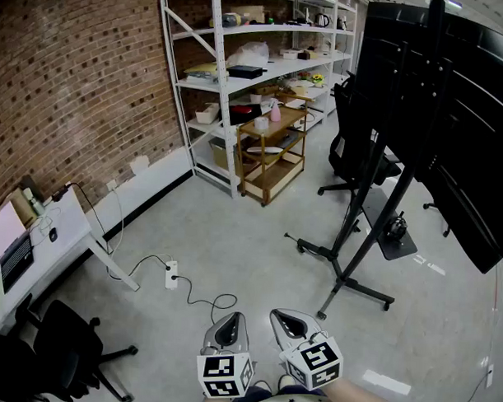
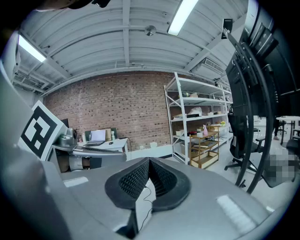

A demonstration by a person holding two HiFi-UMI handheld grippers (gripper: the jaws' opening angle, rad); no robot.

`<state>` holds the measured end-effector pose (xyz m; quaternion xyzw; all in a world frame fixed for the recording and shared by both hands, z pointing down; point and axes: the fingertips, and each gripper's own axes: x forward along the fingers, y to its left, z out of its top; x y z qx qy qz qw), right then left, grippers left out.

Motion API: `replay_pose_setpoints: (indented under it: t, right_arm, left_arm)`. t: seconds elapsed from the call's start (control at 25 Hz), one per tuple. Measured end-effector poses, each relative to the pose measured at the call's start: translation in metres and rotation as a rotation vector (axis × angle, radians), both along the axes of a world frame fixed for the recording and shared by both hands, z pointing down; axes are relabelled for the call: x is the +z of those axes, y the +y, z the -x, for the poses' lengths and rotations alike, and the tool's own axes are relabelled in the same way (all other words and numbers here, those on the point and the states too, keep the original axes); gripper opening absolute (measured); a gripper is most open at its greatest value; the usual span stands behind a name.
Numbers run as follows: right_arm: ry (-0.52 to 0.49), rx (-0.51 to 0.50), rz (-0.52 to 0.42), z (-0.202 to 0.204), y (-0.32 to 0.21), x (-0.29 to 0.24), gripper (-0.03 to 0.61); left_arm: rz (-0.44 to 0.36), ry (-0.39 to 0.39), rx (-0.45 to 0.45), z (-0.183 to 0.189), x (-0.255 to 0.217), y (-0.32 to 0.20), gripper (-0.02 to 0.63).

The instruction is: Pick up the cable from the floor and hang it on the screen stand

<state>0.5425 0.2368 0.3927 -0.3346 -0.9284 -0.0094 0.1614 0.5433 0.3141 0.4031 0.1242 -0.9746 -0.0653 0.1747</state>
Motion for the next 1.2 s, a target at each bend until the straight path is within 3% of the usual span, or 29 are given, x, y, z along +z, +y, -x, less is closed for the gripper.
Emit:
replay_pose_setpoints:
  t: [0.36, 0.6, 0.72, 0.92, 1.2]
  right_arm:
    - [0.031, 0.022, 0.01, 0.024, 0.016, 0.026, -0.002]
    - [0.036, 0.038, 0.023, 0.089, 0.019, 0.036, -0.002]
    - [0.028, 0.04, 0.028, 0.143, 0.023, 0.038, -0.002]
    - [0.004, 0.061, 0.039, 0.258, 0.002, 0.021, -0.002]
    - [-0.017, 0.183, 0.032, 0.403, -0.064, 0.017, -0.002]
  left_arm:
    - [-0.019, 0.028, 0.0, 0.022, 0.024, 0.023, 0.008]
    - [-0.028, 0.045, -0.01, 0.084, 0.039, 0.031, 0.008]
    - [-0.019, 0.04, -0.015, 0.134, 0.041, 0.036, 0.008]
    - [-0.034, 0.042, 0.012, 0.25, 0.028, 0.017, 0.008]
    - [-0.031, -0.007, 0.076, 0.411, 0.013, -0.034, 0.008]
